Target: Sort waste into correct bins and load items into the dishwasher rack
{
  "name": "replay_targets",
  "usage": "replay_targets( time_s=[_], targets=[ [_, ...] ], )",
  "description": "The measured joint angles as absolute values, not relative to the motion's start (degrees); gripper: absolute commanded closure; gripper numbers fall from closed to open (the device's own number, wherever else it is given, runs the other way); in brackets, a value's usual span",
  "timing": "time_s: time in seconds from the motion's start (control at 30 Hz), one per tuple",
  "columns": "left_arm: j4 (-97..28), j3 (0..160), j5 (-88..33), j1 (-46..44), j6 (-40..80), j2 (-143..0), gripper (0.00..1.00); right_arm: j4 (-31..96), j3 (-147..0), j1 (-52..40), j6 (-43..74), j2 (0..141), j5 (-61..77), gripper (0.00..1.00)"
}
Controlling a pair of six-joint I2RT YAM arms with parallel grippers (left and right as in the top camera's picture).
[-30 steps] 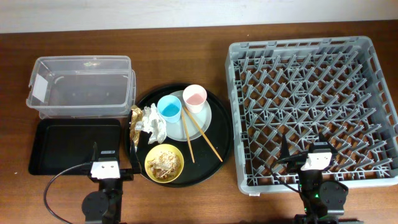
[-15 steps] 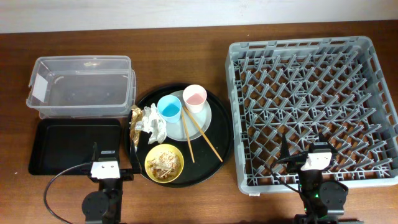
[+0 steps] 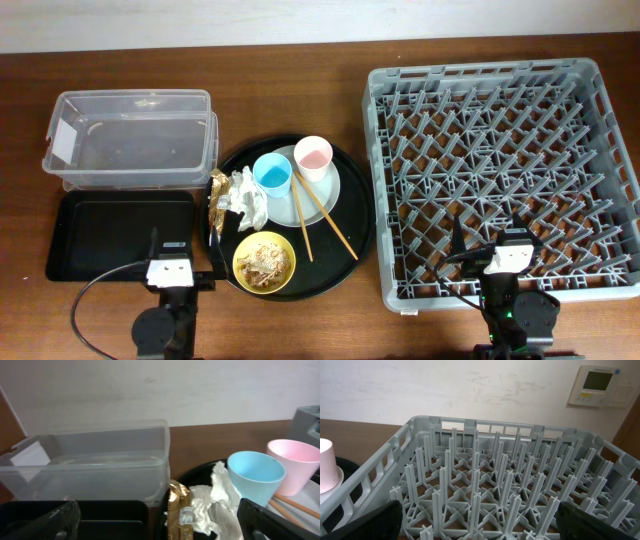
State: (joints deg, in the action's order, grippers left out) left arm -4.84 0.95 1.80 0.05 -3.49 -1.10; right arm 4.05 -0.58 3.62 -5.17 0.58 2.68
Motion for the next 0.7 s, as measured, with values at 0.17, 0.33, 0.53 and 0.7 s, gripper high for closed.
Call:
replay_targets(
  time_s=[0.17, 0.33, 0.53, 0.7],
  targets=[
    [-17.23, 10.28, -3.88, 0.05, -0.38, -1.17, 0.01, 4.05, -0.58, 2.48, -5.17, 0.58, 2.68, 0.02],
    [-52.01, 48.99, -5.58, 0.05, 0.03, -30.72, 0.01, 4.05, -0.58, 1.76, -5.19, 0.54, 2.68, 0.02],
    [-69.36, 71.92, -20.29, -0.03, -0.23, -67.13, 0.99, 4.05, -0.58, 1.72, -5.17, 0.58, 2.68, 0.02],
    [-71.22, 72.23, -19.16, -0.05, -0.38, -75.48, 1.00, 4.05, -0.58, 1.72, -5.19, 0.58, 2.68, 0.02]
  ],
)
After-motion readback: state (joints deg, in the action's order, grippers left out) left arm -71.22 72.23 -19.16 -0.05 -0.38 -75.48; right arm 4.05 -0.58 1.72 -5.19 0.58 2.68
